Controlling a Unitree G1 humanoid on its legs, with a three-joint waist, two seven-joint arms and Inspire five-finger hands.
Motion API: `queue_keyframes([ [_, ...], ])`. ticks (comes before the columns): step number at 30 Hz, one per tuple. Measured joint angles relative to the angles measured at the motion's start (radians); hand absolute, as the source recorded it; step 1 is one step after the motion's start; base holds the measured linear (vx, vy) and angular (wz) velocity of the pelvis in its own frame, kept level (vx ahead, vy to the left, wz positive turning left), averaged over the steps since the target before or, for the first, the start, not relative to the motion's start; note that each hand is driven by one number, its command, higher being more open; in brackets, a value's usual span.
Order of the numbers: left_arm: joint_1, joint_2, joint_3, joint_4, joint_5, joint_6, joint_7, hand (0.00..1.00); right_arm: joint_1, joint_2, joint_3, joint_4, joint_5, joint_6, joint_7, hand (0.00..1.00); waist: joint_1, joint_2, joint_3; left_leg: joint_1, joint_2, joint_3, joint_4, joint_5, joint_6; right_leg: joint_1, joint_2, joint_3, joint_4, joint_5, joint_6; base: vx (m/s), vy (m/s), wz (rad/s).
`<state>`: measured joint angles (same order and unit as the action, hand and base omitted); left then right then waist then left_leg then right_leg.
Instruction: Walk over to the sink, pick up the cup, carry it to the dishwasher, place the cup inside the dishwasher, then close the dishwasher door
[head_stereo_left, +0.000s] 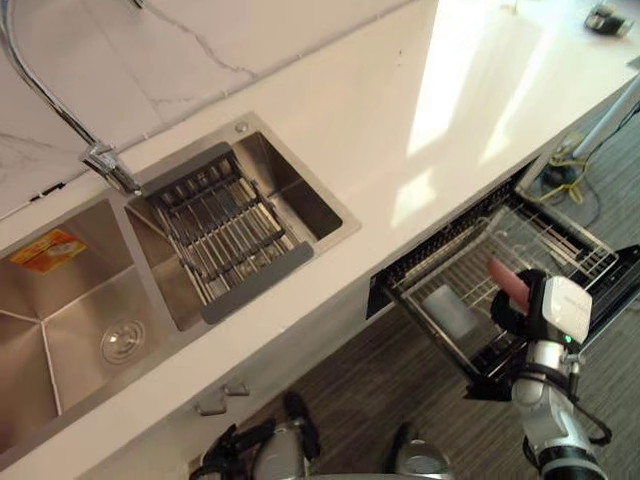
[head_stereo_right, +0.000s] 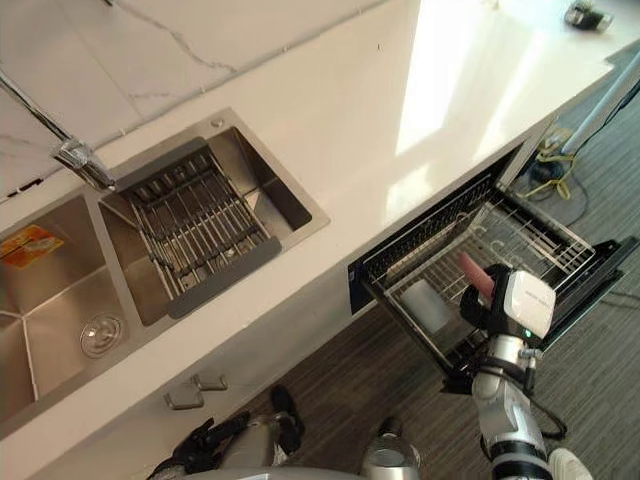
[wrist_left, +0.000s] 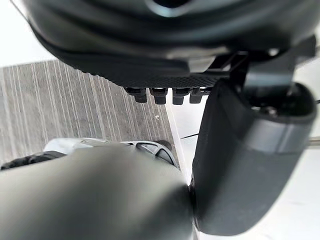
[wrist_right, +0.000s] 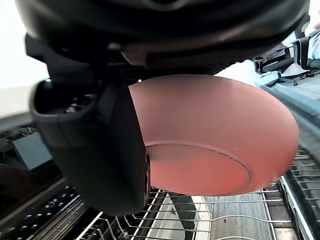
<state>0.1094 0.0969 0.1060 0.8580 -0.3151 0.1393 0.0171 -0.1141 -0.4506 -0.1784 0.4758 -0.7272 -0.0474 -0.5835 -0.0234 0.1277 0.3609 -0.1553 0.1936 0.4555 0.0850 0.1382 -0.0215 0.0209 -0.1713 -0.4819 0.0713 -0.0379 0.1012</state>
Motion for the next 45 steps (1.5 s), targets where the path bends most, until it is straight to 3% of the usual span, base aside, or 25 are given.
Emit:
queue_keyframes([
  [4, -0.031, 0.011, 0.001, -0.025, -0.001, -0.001, 0.000, 1.00, -0.089, -0.073, 0.059, 0.038, -0.001, 0.027, 0.001, 0.00, 0.003, 0.006, 0.066, -0.025, -0.026, -0.044, -0.015, 0.005, 0.007, -0.039, -0.020, 0.006, 0.012, 0.012, 0.009, 0.02, 0.058, -0.04],
  [8, -0.071, 0.028, -0.044, -0.020, -0.098, 0.030, -0.036, 1.00, -0.291, -0.153, 0.120, 0.173, 0.044, 0.057, 0.000, 0.00, 0.012, 0.019, 0.084, -0.089, -0.048, -0.084, -0.025, 0.010, 0.013, -0.106, -0.033, 0.016, 0.006, 0.038, 0.020, 0.06, 0.033, -0.03],
  [14, -0.113, 0.029, -0.086, -0.009, -0.232, 0.076, -0.086, 1.00, -0.462, -0.230, 0.164, 0.249, 0.069, 0.113, -0.003, 0.00, 0.039, 0.034, 0.102, -0.130, -0.070, -0.112, -0.035, 0.010, 0.013, -0.152, -0.043, 0.020, -0.005, 0.050, 0.025, 0.03, 0.036, -0.01],
  [15, -0.119, 0.029, -0.093, -0.003, -0.238, 0.076, -0.087, 1.00, -0.473, -0.235, 0.168, 0.255, 0.069, 0.117, -0.004, 1.00, 0.040, 0.036, 0.103, -0.133, -0.072, -0.117, -0.037, 0.010, 0.013, -0.155, -0.043, 0.021, -0.006, 0.050, 0.026, 0.00, 0.000, 0.00],
  [21, -0.178, 0.025, -0.116, 0.048, -0.297, 0.102, -0.107, 1.00, -0.516, -0.255, 0.186, 0.261, 0.076, 0.124, -0.056, 1.00, 0.049, 0.050, 0.111, -0.169, -0.079, -0.157, -0.046, 0.013, 0.009, -0.193, -0.045, 0.030, -0.006, 0.056, 0.027, 0.01, 0.006, -0.03],
  [31, -0.195, 0.026, -0.149, 0.064, -0.294, 0.087, -0.116, 1.00, -0.532, -0.218, 0.268, 0.371, 0.191, 0.103, 0.090, 1.00, 0.068, 0.056, 0.114, -0.169, -0.089, -0.227, -0.045, 0.019, 0.003, -0.180, -0.052, 0.009, 0.008, 0.055, 0.026, -0.02, 0.022, 0.07],
  [36, -0.195, 0.026, -0.150, 0.064, -0.275, 0.086, -0.115, 1.00, -0.507, -0.206, 0.266, 0.331, 0.242, 0.055, 0.135, 1.00, 0.069, 0.050, 0.118, -0.142, -0.092, -0.230, -0.046, 0.023, 0.005, -0.160, -0.056, 0.008, 0.016, 0.054, 0.025, -0.03, 0.028, 0.00],
  [41, -0.191, 0.034, -0.131, 0.064, -0.213, 0.085, -0.111, 1.00, -0.378, -0.160, 0.212, 0.126, 0.338, 0.004, 0.174, 1.00, 0.055, 0.013, 0.126, -0.071, -0.087, -0.216, -0.092, 0.039, -0.003, -0.117, -0.048, 0.019, 0.014, 0.050, 0.023, -0.02, 0.001, -0.09],
  [45, -0.158, 0.040, -0.092, 0.041, -0.189, 0.072, -0.109, 1.00, -0.257, -0.071, 0.052, -0.026, 0.429, 0.000, 0.141, 1.00, 0.033, -0.027, 0.121, -0.012, -0.078, -0.207, -0.115, 0.044, -0.007, -0.067, -0.041, 0.021, 0.006, 0.049, 0.023, 0.02, -0.020, -0.05],
])
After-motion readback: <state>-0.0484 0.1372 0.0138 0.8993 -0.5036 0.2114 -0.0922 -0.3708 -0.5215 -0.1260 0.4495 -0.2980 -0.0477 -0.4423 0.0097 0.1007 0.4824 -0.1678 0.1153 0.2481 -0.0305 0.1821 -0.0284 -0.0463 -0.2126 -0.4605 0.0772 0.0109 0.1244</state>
